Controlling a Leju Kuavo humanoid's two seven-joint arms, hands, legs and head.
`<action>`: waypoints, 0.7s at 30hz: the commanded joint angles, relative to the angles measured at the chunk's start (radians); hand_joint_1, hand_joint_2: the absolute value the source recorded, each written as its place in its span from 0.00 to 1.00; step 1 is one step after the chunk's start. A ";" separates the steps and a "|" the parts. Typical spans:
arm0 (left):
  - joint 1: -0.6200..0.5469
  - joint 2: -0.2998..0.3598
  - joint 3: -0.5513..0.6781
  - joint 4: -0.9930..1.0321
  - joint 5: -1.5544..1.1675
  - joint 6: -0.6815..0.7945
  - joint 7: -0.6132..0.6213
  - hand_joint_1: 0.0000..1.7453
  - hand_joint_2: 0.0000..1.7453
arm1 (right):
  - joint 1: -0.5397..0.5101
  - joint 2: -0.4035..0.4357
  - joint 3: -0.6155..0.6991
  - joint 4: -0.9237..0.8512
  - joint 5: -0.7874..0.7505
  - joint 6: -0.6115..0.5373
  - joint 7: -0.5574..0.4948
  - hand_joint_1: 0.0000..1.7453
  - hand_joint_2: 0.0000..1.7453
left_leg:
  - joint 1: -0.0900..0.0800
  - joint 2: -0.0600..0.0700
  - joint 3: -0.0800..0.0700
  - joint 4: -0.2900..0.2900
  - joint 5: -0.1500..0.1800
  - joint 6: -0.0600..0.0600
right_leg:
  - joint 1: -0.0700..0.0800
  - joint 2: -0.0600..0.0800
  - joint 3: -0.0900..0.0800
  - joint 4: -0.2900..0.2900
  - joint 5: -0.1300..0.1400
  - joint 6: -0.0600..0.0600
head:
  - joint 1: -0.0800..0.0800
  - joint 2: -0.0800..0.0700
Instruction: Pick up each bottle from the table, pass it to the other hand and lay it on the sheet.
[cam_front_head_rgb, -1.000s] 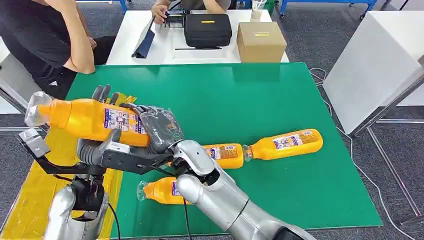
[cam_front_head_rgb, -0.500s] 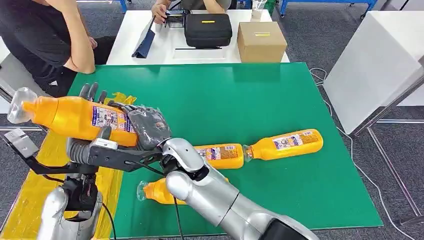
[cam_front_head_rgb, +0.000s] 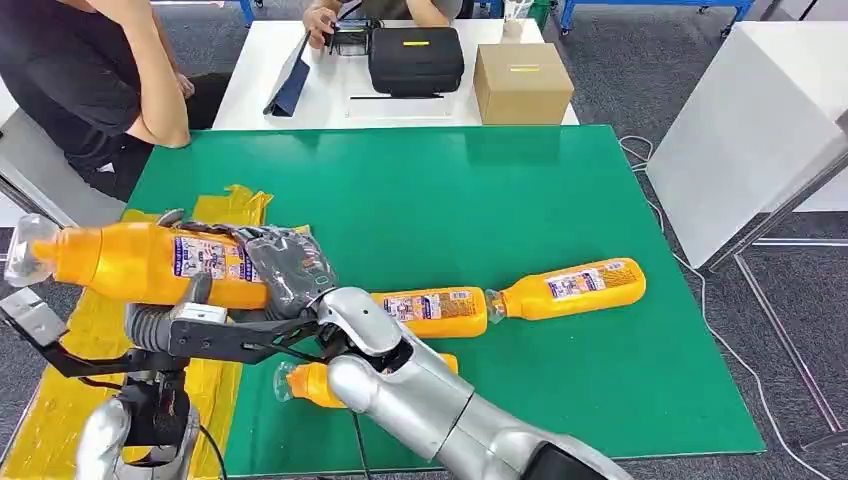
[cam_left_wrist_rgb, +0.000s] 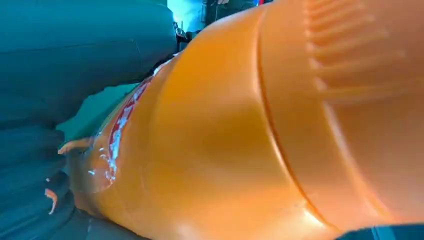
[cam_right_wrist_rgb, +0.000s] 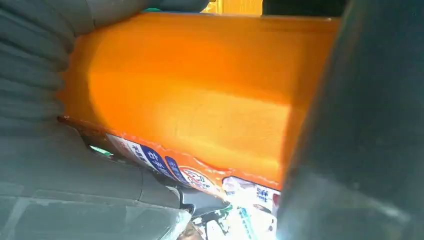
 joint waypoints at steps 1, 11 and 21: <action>-0.021 0.006 -0.012 -0.024 -0.003 -0.013 -0.006 1.00 1.00 | 0.026 -0.035 0.038 0.033 0.024 0.035 -0.004 1.00 1.00 | 0.001 -0.002 0.002 0.000 -0.001 -0.003 | 0.001 -0.003 0.003 -0.001 -0.001 -0.001 | 0.000 0.000; -0.021 0.006 -0.012 -0.024 -0.003 -0.013 -0.006 1.00 1.00 | 0.026 -0.035 0.038 0.033 0.024 0.035 -0.004 1.00 1.00 | 0.001 -0.002 0.001 0.000 0.000 -0.002 | 0.001 -0.002 0.002 -0.001 -0.001 -0.001 | 0.000 0.000; -0.009 0.016 0.029 -0.031 -0.004 -0.011 -0.013 1.00 1.00 | 0.007 -0.030 0.042 0.073 0.032 0.046 -0.025 1.00 1.00 | 0.002 -0.001 0.002 0.000 -0.001 -0.003 | 0.002 -0.002 0.003 -0.001 -0.001 -0.001 | 0.000 0.000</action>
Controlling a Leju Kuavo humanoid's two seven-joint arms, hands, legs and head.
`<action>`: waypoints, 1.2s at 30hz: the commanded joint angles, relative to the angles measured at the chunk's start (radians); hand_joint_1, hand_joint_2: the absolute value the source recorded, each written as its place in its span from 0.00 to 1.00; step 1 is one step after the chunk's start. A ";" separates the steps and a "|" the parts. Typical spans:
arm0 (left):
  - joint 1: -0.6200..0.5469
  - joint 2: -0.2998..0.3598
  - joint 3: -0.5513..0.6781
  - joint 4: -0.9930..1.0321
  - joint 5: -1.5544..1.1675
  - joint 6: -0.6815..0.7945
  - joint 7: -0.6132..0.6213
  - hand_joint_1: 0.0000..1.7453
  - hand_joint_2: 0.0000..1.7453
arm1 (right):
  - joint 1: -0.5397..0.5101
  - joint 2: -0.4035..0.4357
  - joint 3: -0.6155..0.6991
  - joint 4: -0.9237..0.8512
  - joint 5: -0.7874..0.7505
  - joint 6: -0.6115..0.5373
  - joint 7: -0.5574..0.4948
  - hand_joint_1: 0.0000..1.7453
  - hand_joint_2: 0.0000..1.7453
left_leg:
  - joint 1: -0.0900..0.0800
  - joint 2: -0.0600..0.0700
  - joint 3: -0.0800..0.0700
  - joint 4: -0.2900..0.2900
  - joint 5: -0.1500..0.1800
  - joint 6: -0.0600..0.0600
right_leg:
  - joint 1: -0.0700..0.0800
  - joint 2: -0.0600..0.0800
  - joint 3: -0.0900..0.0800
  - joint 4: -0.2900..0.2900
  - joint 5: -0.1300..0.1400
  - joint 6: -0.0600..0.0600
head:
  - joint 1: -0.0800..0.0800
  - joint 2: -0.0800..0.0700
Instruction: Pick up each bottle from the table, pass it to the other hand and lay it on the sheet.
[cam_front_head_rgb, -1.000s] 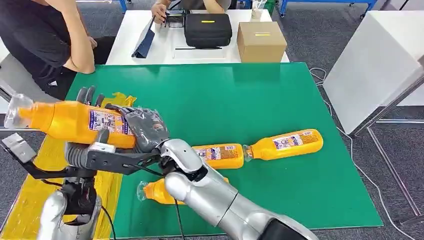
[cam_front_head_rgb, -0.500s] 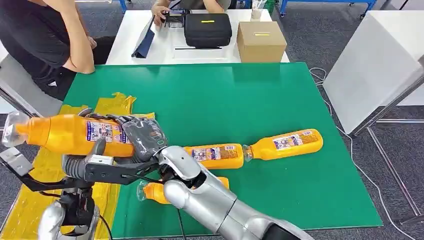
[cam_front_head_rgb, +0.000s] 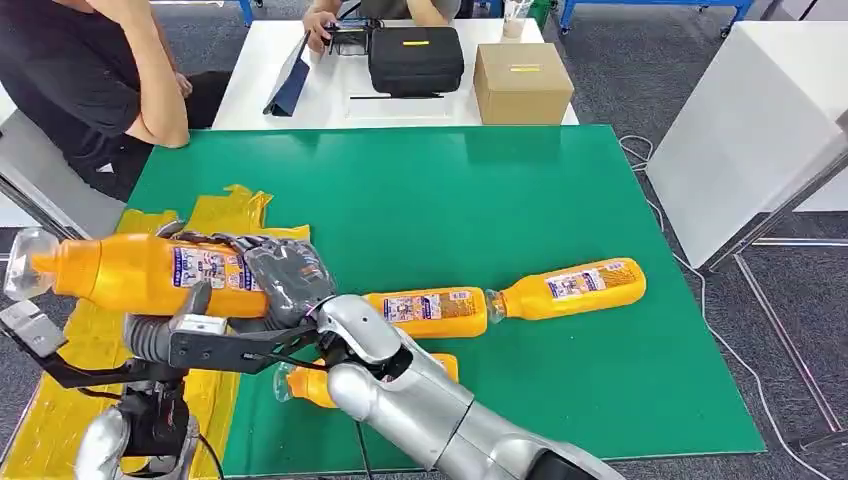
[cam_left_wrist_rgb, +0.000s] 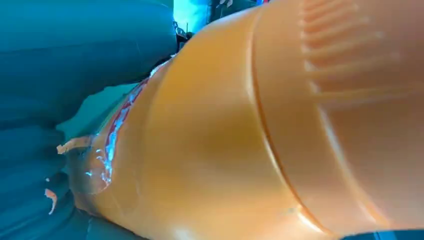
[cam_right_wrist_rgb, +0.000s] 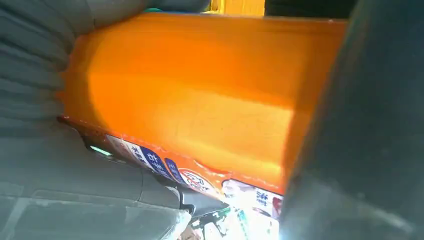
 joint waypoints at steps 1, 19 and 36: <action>-0.043 0.015 0.028 -0.010 -0.003 -0.009 -0.006 1.00 1.00 | -0.025 -0.027 0.041 0.094 0.000 0.031 -0.021 1.00 1.00 | 0.001 -0.001 0.002 0.000 -0.001 -0.003 | 0.001 -0.002 0.003 -0.001 -0.001 -0.001 | 0.000 0.000; -0.006 -0.015 0.105 -0.082 -0.009 -0.002 -0.011 1.00 1.00 | -0.043 -0.078 0.007 -0.023 -0.123 0.009 -0.093 0.00 0.00 | 0.001 0.000 0.001 0.001 -0.001 -0.003 | 0.001 -0.001 0.002 0.000 -0.001 -0.001 | 0.000 0.000; -0.081 0.117 0.365 0.078 -0.759 0.161 0.030 1.00 1.00 | 0.114 -0.269 -0.270 -0.482 -0.202 0.092 -0.125 0.00 0.00 | 0.002 -0.007 0.002 0.000 0.000 -0.004 | 0.002 -0.008 0.005 -0.001 -0.002 -0.002 | 0.000 0.000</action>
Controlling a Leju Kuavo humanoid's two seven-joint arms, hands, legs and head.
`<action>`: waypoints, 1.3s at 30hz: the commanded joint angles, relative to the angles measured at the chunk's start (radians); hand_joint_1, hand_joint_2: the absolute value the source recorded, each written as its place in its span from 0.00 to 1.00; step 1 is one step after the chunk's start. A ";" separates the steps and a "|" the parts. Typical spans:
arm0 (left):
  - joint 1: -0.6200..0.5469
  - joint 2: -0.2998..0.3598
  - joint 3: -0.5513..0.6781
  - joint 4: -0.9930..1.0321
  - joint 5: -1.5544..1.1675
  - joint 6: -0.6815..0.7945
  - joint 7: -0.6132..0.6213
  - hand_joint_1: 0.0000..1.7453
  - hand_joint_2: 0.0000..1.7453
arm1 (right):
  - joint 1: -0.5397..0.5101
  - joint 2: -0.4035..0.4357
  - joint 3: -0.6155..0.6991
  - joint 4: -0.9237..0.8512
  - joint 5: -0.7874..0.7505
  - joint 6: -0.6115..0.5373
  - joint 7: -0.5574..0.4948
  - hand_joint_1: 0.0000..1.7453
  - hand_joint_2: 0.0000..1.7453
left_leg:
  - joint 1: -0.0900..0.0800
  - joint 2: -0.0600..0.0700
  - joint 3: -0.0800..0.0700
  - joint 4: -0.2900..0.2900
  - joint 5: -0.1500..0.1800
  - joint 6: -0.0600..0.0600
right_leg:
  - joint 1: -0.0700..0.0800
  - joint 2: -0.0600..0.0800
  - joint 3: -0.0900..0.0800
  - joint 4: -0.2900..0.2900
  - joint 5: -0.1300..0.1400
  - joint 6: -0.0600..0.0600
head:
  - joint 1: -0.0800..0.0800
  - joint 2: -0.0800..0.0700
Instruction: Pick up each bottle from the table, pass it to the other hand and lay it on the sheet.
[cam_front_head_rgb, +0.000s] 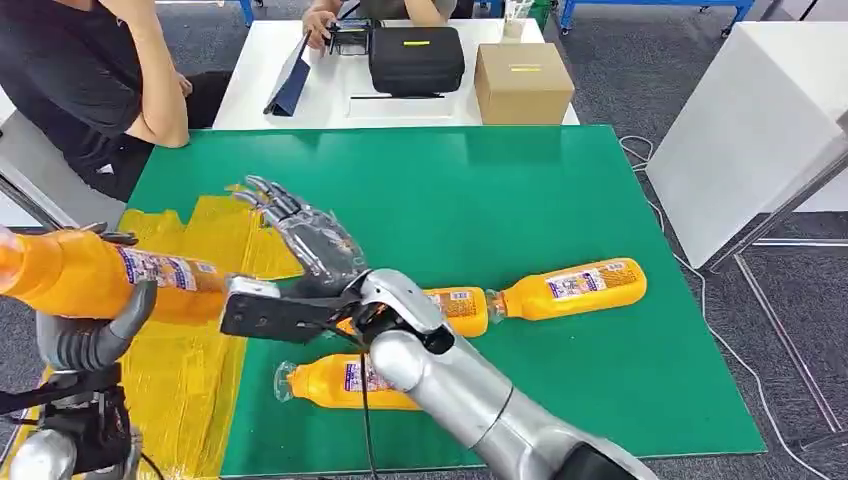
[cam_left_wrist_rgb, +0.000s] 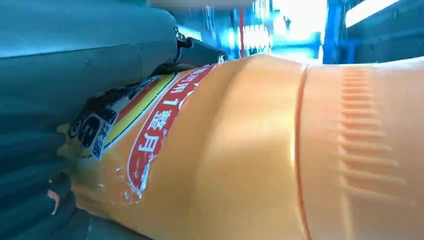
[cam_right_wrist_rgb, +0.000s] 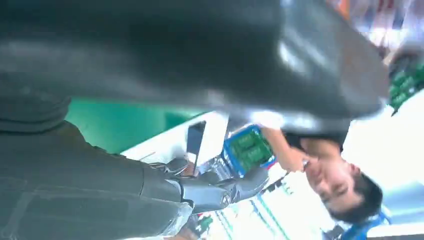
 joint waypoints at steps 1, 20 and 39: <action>-0.135 0.153 0.153 0.256 -0.477 0.110 0.035 1.00 1.00 | 0.116 -0.162 -0.194 -0.281 0.031 0.033 -0.019 0.00 0.00 | 0.002 -0.007 0.003 0.000 -0.001 -0.005 | 0.002 -0.008 0.006 -0.001 -0.003 -0.002 | 0.000 0.000; -0.232 0.247 -0.222 0.921 -1.305 0.527 0.114 1.00 1.00 | 0.374 -0.358 -0.392 -0.543 -0.013 0.040 -0.112 0.00 0.00 | -0.001 -0.009 0.004 -0.002 0.001 -0.003 | -0.001 -0.010 0.006 -0.002 -0.002 -0.001 | 0.000 0.000; -0.324 0.031 -0.503 1.021 -1.285 0.505 0.146 1.00 1.00 | 0.405 -0.336 -0.396 -0.540 0.000 0.052 -0.090 0.00 0.00 | -0.003 -0.008 0.001 0.001 0.000 -0.001 | -0.002 -0.010 0.004 -0.001 -0.001 0.000 | 0.000 0.000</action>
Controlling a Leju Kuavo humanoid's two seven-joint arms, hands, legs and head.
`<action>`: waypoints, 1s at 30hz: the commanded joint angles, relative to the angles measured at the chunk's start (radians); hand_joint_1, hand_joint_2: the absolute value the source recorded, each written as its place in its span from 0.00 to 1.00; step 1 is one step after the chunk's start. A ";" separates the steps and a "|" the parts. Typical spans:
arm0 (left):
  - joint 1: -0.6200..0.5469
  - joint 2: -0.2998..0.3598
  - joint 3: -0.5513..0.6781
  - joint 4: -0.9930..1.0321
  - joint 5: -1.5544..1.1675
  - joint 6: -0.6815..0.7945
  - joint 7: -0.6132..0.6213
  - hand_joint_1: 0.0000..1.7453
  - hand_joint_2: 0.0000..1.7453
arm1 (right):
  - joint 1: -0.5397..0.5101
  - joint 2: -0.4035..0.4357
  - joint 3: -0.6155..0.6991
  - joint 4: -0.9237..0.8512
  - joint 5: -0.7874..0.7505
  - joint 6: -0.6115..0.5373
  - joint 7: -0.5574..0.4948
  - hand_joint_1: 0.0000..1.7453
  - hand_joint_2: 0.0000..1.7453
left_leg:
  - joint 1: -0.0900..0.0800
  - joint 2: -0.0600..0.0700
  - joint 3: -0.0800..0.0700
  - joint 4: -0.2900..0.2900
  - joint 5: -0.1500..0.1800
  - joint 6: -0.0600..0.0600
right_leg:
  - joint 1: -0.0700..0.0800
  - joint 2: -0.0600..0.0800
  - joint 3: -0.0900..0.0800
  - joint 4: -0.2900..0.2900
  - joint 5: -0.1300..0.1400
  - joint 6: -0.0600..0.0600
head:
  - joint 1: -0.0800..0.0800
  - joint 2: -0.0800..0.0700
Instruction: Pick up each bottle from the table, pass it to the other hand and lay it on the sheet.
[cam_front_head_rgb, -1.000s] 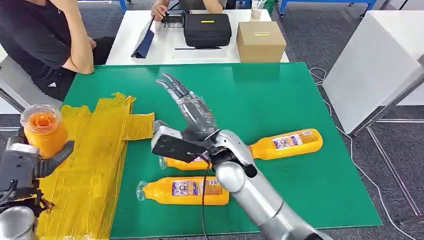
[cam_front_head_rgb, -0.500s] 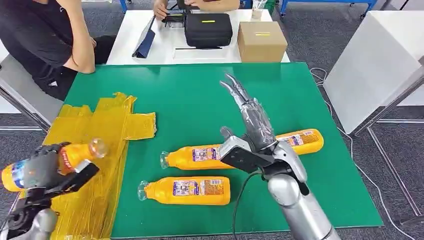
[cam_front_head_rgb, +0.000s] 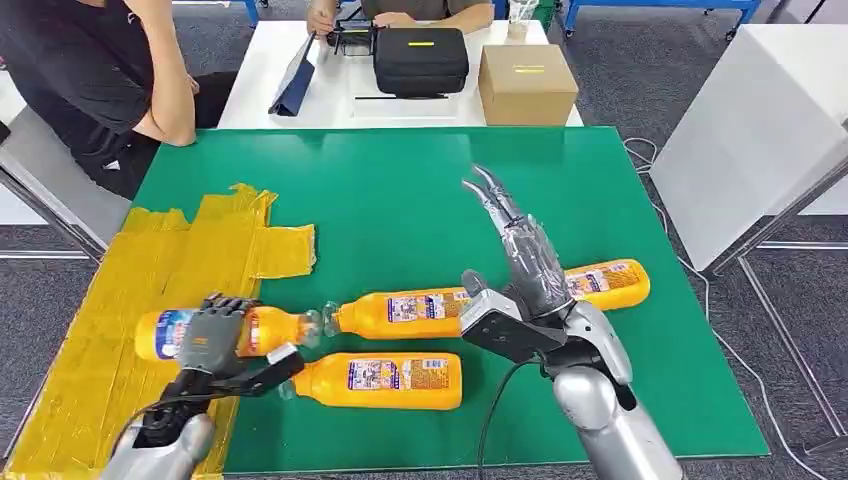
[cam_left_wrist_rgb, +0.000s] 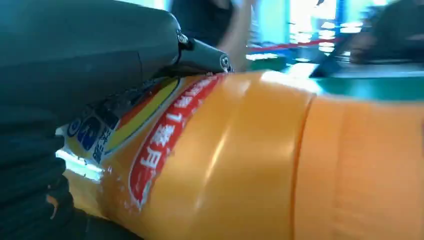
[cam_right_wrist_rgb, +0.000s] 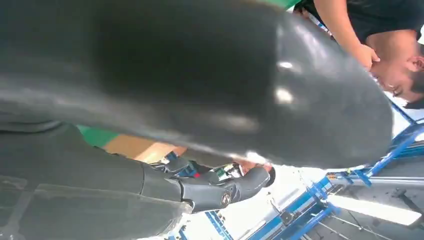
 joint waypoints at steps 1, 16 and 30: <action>-0.090 -0.067 -0.137 0.125 0.038 -0.026 0.035 0.91 1.00 | 0.003 0.007 0.000 0.010 0.009 0.015 0.021 0.00 0.00 | 0.002 0.000 0.002 0.001 -0.002 -0.004 | 0.001 -0.002 0.003 0.000 -0.001 -0.001 | 0.000 0.000; -0.100 -0.060 -0.087 0.146 0.044 -0.012 0.112 0.00 0.00 | 0.012 0.035 -0.007 0.010 0.034 0.031 0.033 0.00 0.00 | 0.002 0.003 0.002 0.001 -0.001 -0.003 | 0.001 0.001 0.001 0.000 0.000 0.000 | 0.000 0.000; 0.017 -0.047 0.151 -0.263 0.405 0.064 -0.047 0.00 0.00 | 0.098 -0.014 -0.064 0.001 0.121 0.015 0.028 0.00 0.00 | 0.003 0.000 0.001 0.002 -0.002 -0.005 | 0.003 -0.002 0.002 0.001 -0.002 -0.001 | 0.000 0.000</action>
